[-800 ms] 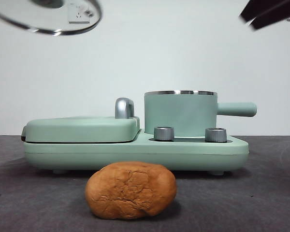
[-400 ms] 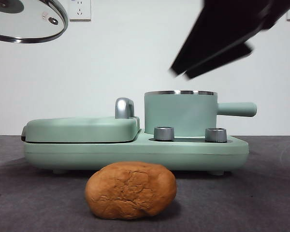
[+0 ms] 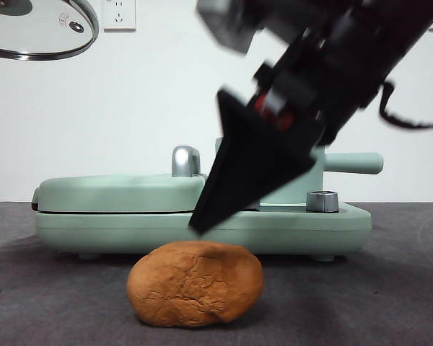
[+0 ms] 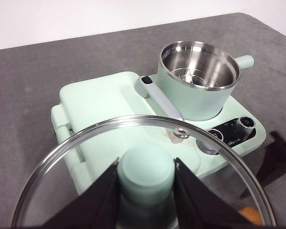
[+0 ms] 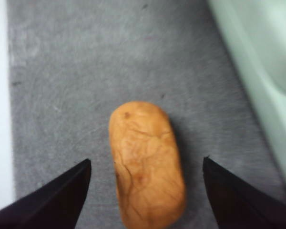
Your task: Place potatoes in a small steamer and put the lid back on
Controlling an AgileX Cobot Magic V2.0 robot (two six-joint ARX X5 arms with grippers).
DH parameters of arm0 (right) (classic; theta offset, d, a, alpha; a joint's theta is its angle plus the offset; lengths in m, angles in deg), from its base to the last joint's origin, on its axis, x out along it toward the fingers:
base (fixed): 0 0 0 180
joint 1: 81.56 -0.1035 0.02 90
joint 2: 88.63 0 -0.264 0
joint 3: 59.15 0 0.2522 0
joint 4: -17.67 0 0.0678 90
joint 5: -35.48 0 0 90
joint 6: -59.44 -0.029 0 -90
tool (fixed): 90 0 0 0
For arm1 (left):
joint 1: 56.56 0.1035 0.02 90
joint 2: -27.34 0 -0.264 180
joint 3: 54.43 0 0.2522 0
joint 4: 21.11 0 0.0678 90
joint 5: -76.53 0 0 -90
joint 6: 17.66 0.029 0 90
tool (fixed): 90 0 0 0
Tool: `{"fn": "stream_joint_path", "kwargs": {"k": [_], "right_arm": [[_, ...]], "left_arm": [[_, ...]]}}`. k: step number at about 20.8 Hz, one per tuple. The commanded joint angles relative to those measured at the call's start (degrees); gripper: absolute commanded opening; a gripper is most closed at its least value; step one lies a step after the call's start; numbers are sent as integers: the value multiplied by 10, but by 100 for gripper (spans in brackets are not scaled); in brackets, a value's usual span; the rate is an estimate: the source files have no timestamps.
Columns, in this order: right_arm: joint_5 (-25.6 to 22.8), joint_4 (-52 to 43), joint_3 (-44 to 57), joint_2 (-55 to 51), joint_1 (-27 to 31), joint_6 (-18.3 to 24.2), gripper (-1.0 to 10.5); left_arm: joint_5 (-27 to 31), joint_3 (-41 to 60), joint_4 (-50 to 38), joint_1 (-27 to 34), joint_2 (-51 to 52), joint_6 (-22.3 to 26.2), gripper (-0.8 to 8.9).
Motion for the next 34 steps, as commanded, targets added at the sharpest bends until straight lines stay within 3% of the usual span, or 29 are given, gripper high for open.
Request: {"fn": "stream_joint_path", "kwargs": {"k": [1, 5, 9, 13, 16, 21, 23, 26, 34], "right_arm": [[0, -14, -9, 37, -14, -6, 372], [-10, -20, -9, 65, -22, -7, 371], [-18, -17, -9, 75, -27, -35, 225], [-14, 0, -11, 57, -28, -78, 207], [-16, 57, -28, 8, -27, -103, 207], [-32, 228, -109, -86, -10, -207, 207], [-57, 316, -169, -98, 2, -227, 207], [-77, 408, -254, -96, 26, -231, 207], [-78, 427, -364, -67, 99, -214, 207]], "left_arm": [[0, -8, -15, -1, 1, 3, 15], [0, -8, -15, -1, 1, 6, 15], [0, -8, -15, -1, 1, 7, 15], [0, -8, -15, -1, 1, 7, 15], [0, -8, -15, -1, 1, 7, 15], [0, -8, -16, -1, 1, 7, 15], [0, -8, -16, -1, 1, 7, 15], [0, -8, -16, -1, 1, 7, 15], [0, -8, -16, -1, 1, 13, 15]]}}
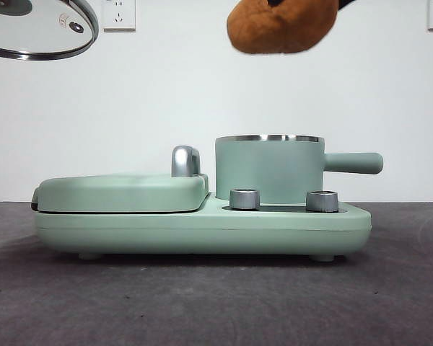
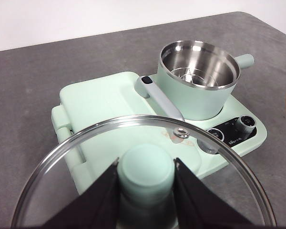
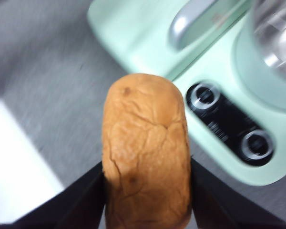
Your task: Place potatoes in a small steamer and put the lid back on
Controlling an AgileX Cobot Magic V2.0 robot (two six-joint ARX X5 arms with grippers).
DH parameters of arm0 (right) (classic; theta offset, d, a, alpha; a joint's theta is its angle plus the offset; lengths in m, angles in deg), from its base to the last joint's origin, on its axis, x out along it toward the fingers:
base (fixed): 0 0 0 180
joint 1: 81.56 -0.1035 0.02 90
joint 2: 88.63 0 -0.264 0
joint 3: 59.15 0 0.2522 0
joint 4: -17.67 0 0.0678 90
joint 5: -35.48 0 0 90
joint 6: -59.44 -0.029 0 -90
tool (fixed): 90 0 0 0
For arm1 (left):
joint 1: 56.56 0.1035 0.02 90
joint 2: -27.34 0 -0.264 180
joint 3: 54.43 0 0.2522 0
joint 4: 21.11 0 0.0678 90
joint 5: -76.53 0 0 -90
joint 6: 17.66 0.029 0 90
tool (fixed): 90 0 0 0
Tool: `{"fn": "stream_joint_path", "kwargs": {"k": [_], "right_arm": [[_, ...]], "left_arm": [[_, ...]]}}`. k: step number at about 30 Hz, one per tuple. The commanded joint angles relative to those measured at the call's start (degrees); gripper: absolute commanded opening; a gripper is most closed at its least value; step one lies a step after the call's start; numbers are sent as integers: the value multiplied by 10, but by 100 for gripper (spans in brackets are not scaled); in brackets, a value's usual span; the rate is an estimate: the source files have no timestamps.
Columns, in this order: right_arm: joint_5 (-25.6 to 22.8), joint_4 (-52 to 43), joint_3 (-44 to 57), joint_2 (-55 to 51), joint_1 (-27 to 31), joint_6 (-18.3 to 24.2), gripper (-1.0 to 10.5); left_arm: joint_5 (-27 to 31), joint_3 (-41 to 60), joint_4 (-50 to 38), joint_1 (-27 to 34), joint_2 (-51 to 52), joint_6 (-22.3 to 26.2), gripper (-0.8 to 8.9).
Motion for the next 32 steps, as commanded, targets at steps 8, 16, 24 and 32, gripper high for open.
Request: {"fn": "stream_joint_path", "kwargs": {"k": [8, 16, 24, 32], "right_arm": [[-1, -13, -111, 116, 89, 48, 207], [-2, -44, -199, 241, 128, 79, 207], [-15, -80, -237, 330, 143, 89, 207], [-21, -115, -237, 377, 155, 97, 207]], "left_arm": [[0, -8, -22, -1, 1, 8, 15], [0, -8, -24, -1, 1, 8, 15], [4, -8, -25, -1, 1, 7, 15], [10, -8, -25, -1, 1, 7, 15]]}}
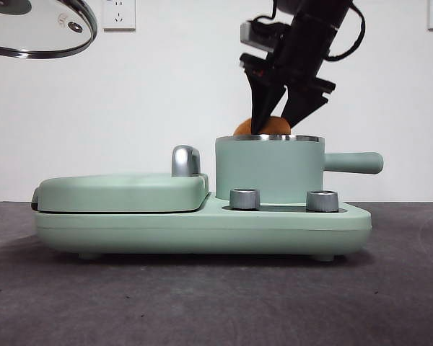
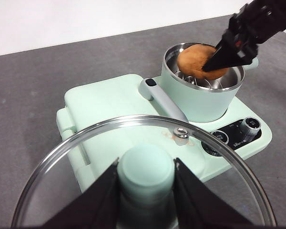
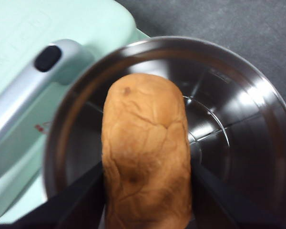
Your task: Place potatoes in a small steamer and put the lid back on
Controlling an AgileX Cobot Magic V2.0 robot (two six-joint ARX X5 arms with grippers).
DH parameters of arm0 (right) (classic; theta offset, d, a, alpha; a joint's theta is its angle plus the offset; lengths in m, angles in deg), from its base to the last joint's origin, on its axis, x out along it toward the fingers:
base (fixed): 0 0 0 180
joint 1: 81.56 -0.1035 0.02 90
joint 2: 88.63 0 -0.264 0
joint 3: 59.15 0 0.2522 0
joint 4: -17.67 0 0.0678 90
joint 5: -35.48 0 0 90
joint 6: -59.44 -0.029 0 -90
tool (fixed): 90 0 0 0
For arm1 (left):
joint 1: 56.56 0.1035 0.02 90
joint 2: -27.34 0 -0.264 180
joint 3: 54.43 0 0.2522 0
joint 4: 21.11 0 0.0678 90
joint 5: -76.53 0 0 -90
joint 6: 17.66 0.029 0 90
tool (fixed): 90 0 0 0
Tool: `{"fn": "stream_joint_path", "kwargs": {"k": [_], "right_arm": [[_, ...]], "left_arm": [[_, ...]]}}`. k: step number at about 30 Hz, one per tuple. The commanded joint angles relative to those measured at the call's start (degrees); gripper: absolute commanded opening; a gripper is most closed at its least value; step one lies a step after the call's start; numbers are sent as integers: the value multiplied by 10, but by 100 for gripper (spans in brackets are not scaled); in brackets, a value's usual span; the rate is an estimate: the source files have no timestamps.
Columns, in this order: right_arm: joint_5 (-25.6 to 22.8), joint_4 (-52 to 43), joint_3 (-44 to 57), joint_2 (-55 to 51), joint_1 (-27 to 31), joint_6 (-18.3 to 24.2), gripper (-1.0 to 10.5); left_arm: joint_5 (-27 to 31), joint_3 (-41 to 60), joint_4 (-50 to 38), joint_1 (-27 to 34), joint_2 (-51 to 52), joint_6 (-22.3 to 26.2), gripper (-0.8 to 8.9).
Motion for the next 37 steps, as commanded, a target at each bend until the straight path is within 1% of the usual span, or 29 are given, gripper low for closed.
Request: {"fn": "stream_joint_path", "kwargs": {"k": [1, 2, 11, 12, 14, 18, 23, 26, 30, 33, 37], "right_arm": [[-7, -9, -16, 24, 2, 7, 207], [-13, -8, -16, 30, 3, 7, 207], [-13, -3, -16, 55, 5, 8, 209], [-12, -1, -16, 56, 5, 9, 223], [-11, -1, -16, 56, 4, 8, 323], [-11, 0, -20, 38, 5, 8, 333], [-10, 36, -20, -73, 5, 6, 333], [-10, 30, -7, -163, 5, 5, 329], [-11, 3, 85, -292, 5, 5, 327], [-12, -46, 187, -395, 5, -9, 325], [-12, -73, 272, -478, 5, -13, 322]], "left_arm": [[1, -8, -20, -1, 1, 4, 15], [1, -8, -20, -1, 1, 4, 15], [2, -8, -28, -1, 1, 4, 15], [2, -8, -28, -1, 1, 4, 15], [2, -8, -28, -1, 1, 4, 15], [2, -8, -28, -1, 1, 4, 15], [1, -8, -28, -1, 1, 2, 15], [1, -8, -25, -1, 1, -3, 15], [1, -8, -24, -1, 1, -14, 15], [-5, -8, -24, -1, -1, -16, 15], [-11, -8, -24, -2, -7, -22, 15]]}}
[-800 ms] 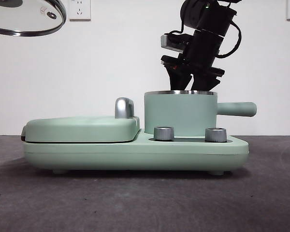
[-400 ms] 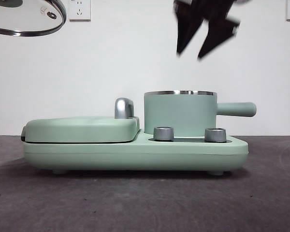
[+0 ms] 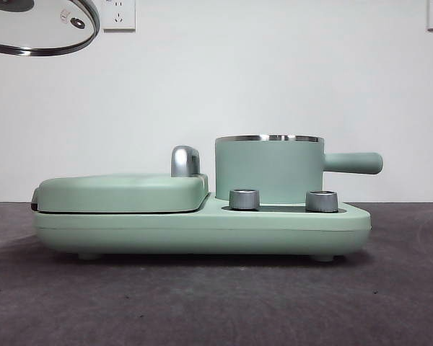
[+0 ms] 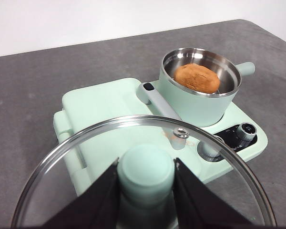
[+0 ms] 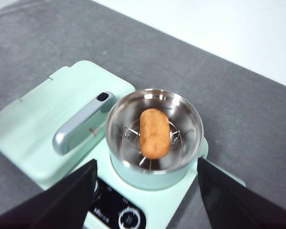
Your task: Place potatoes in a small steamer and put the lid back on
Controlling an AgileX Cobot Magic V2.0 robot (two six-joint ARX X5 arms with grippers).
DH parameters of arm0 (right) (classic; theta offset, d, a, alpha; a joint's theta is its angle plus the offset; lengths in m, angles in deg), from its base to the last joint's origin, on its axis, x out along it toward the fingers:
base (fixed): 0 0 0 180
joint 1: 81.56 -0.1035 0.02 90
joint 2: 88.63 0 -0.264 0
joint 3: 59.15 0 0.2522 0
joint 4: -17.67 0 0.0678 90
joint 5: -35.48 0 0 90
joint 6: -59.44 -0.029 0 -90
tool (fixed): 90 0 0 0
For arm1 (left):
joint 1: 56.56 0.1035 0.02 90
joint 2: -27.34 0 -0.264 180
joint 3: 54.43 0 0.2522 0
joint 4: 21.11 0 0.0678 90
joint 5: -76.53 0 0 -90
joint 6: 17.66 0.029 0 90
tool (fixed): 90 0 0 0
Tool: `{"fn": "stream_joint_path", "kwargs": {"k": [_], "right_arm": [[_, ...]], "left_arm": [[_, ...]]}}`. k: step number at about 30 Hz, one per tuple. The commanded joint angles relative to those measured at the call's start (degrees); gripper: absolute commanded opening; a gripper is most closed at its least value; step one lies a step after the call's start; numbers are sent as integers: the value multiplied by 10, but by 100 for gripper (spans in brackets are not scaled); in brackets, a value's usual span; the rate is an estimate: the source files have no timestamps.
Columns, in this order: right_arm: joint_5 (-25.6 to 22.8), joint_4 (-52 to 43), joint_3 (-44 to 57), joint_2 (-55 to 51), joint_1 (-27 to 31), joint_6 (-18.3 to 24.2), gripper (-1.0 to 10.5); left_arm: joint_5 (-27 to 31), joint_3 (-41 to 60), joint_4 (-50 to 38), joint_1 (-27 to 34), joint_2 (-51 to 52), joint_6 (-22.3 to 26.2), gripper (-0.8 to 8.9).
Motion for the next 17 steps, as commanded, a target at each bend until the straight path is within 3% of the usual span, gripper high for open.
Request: {"fn": "stream_joint_path", "kwargs": {"k": [1, 7, 17], "right_arm": [[0, -15, 48, -48, -2, -13, 321], [0, -16, 153, -151, -3, -14, 321], [-2, -5, 261, -291, -3, -53, 302]], "left_arm": [[-11, -8, -16, -2, -8, -8, 15], [-31, -8, -35, -4, -30, -8, 15], [-34, -8, -174, -39, -106, -6, 15]]}}
